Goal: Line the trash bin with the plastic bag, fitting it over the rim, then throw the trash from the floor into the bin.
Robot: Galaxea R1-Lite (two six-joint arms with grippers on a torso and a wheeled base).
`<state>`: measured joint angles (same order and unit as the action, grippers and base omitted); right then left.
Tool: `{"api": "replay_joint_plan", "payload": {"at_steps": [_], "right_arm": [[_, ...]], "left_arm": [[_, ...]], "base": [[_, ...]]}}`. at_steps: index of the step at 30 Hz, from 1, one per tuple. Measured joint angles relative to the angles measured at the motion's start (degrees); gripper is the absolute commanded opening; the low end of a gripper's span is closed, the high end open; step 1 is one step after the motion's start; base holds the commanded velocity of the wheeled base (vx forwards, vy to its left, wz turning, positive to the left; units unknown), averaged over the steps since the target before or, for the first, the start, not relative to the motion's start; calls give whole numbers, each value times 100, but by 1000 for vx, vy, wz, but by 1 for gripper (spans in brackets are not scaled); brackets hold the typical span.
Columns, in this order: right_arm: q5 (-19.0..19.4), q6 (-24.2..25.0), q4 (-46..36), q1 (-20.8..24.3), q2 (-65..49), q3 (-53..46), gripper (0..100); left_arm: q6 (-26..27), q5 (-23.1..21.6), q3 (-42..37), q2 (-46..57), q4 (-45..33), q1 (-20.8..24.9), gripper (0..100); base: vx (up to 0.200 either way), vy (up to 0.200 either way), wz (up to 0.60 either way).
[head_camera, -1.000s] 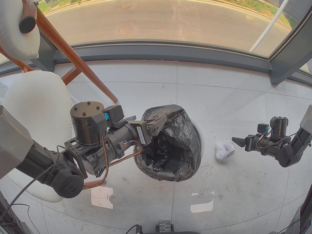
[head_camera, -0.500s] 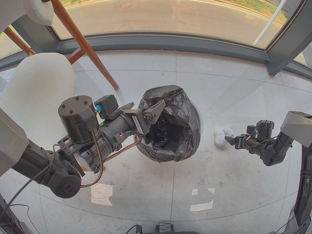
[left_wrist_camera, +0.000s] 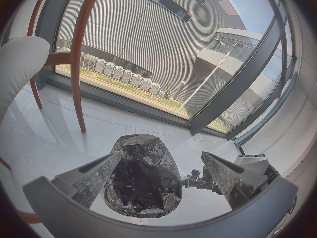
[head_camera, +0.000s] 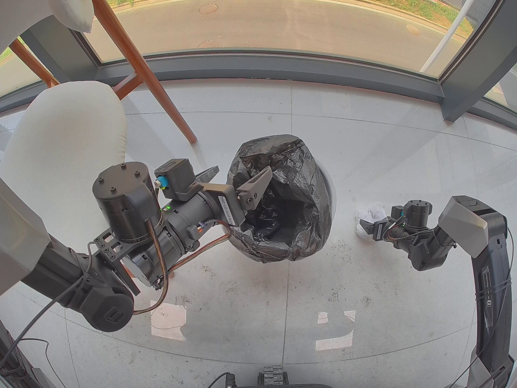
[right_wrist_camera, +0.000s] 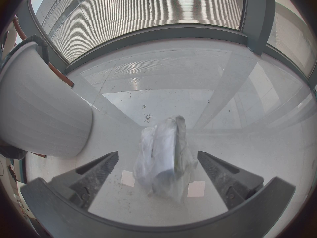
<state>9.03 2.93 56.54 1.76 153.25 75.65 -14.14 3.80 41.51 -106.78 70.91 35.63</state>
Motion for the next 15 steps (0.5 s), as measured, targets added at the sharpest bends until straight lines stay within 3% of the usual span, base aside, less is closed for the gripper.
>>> {"api": "replay_joint_plan", "payload": {"at_steps": [9,15], "right_arm": [[-15,18,1,-39,277,129,0],[90,66,-54,-157,-536,-551,0]], "left_arm": [[38,-11,-52,105,28,-35,100],[43,-30,-129,267,30,-30,100]], "base": [[0,0,0],[0,0,0]]}}
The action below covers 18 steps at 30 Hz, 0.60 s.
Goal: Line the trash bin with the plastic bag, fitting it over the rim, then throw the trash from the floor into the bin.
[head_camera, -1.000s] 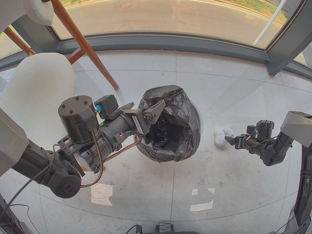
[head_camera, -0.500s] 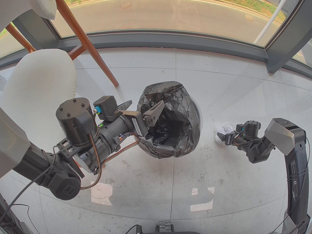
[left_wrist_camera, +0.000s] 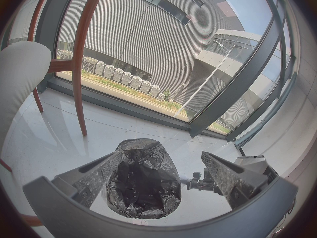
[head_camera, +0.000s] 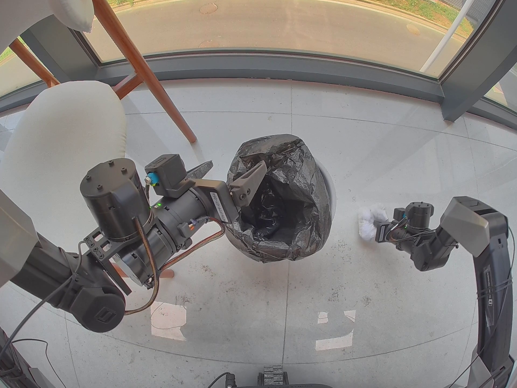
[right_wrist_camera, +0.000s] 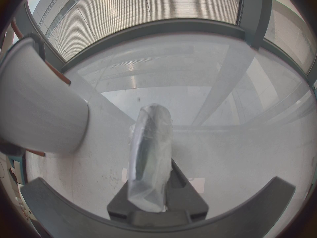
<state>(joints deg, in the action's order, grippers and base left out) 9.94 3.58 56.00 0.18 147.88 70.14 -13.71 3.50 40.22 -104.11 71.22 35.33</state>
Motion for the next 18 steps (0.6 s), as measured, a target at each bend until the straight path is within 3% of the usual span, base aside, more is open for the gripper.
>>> {"api": "replay_joint_plan", "payload": {"at_steps": [11,14,18], "right_arm": [[623,306,-1026,207,-2697,-1279,0],[780,402,-1373,500,-3536,-1615,0],[1009,578,-1903,1318,-4731,-2022,0]], "left_arm": [[-11,-158,-328,402,121,69,100],[-11,-306,-572,563,235,116,100],[-10,-581,-1114,890,422,196,100]], "base": [[0,0,0],[0,0,0],[0,0,0]]}}
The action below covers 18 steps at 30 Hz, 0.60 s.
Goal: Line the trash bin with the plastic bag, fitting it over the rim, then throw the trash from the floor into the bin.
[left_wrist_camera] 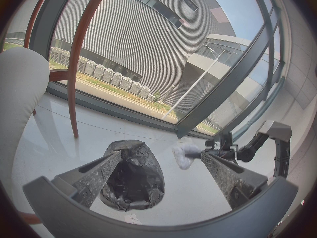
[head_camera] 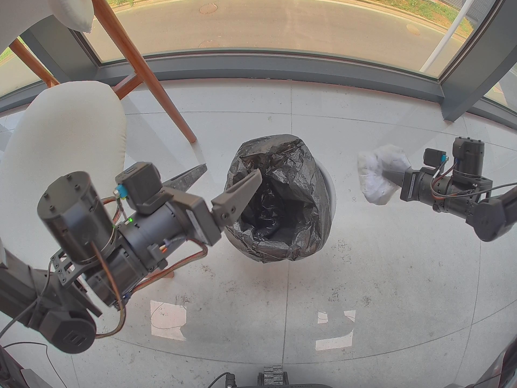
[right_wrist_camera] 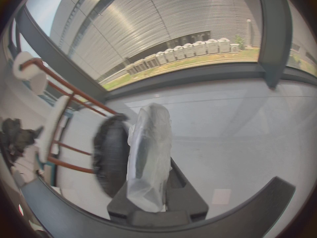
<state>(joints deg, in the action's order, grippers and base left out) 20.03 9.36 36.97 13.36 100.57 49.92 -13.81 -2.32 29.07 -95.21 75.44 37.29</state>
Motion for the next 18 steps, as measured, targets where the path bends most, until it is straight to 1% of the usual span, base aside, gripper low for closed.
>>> {"api": "replay_joint_plan", "payload": {"at_steps": [5,7,11,15,18], "right_arm": [[150,128,-391,1112,-923,-130,0],[140,158,-485,1429,-1128,-80,0],[33,199,-600,1869,-1152,132,0],[-66,213,-657,2120,-898,333,0],[-82,191,-662,2219,-700,399,0]], "left_arm": [[2,-246,-581,404,187,71,100],[2,-305,-750,563,229,90,100],[2,-386,-1001,866,295,102,100],[16,-439,-1147,1098,343,22,100],[21,-449,-1174,1200,356,-28,100]], "base": [[0,0,0],[0,0,0],[0,0,0],[0,0,0],[0,0,0]]}}
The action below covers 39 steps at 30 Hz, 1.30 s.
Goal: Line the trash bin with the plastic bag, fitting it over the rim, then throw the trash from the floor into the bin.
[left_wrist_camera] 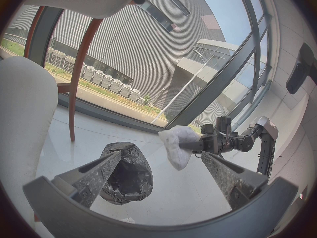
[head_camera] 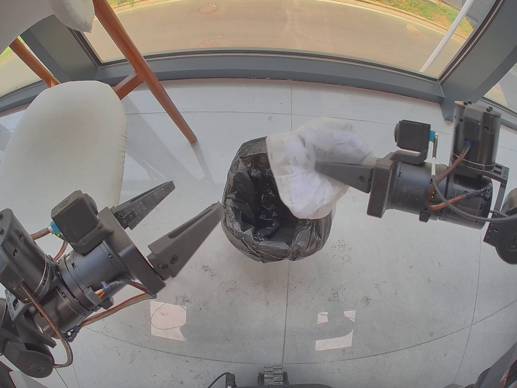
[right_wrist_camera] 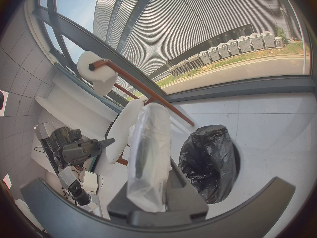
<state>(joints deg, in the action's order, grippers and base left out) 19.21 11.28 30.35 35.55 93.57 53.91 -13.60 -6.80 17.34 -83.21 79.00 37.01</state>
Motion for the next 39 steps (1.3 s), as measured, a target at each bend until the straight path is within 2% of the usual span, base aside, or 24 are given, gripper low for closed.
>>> {"api": "replay_joint_plan", "payload": {"at_steps": [10,11,17,26,34,39], "right_arm": [[-15,-116,440,11,631,98,0],[-20,-124,497,2,711,102,100],[-110,-145,802,-124,1050,113,100],[-149,-215,1031,-678,1359,383,100],[-118,-1165,1024,-1096,1480,273,100],[-107,-1482,1045,-1150,1673,196,100]], "left_arm": [[1,2,2,77,0,-44,100],[0,2,-4,78,2,-49,100],[-7,5,-52,83,-6,-52,100],[-10,5,-72,63,-9,-132,100],[-7,2,-59,-5,-9,-166,100],[-7,2,-63,-20,-9,-166,100]], "base": [[0,0,0],[0,0,0],[0,0,0],[0,0,0],[0,0,0],[0,0,0]]}}
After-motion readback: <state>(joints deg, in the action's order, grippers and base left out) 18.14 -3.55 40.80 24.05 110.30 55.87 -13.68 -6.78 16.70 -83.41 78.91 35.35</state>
